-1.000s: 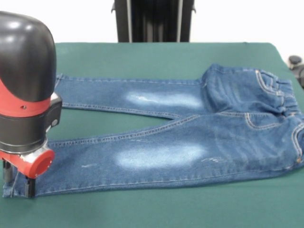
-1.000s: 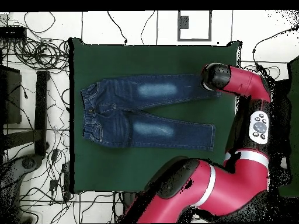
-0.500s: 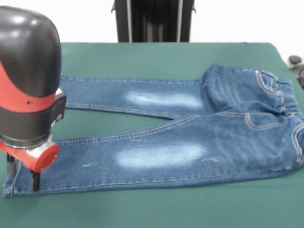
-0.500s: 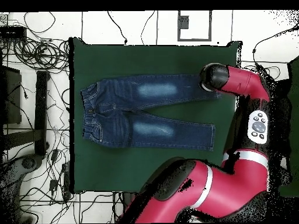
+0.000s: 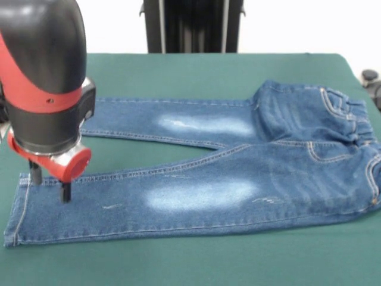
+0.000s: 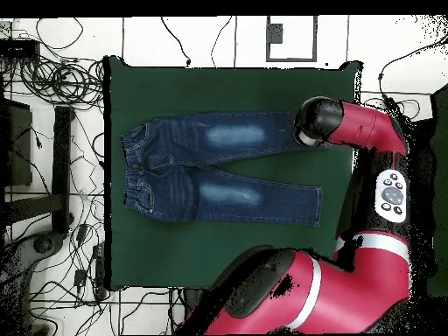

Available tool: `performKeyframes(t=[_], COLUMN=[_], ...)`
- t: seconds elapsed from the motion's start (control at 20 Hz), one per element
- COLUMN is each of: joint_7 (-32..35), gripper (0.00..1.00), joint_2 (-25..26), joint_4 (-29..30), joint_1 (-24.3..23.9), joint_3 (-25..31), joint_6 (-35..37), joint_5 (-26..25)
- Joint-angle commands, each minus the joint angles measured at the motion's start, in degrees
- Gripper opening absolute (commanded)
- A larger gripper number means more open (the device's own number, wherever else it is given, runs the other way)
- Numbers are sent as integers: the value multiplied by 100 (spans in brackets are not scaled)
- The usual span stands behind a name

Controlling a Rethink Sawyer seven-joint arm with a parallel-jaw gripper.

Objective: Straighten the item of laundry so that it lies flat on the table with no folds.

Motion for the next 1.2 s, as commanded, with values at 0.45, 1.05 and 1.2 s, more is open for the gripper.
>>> performKeyframes(t=[0.45, 1.05, 1.2], joint_7=[586, 476, 396], gripper=[100, 100, 100], joint_2=[-178, -105, -22], joint_4=[1710, 2193, 2138], joint_1=[86, -132, -173], joint_3=[-26, -223, -237], joint_6=[570, 821, 1017], joint_5=[209, 228, 223])
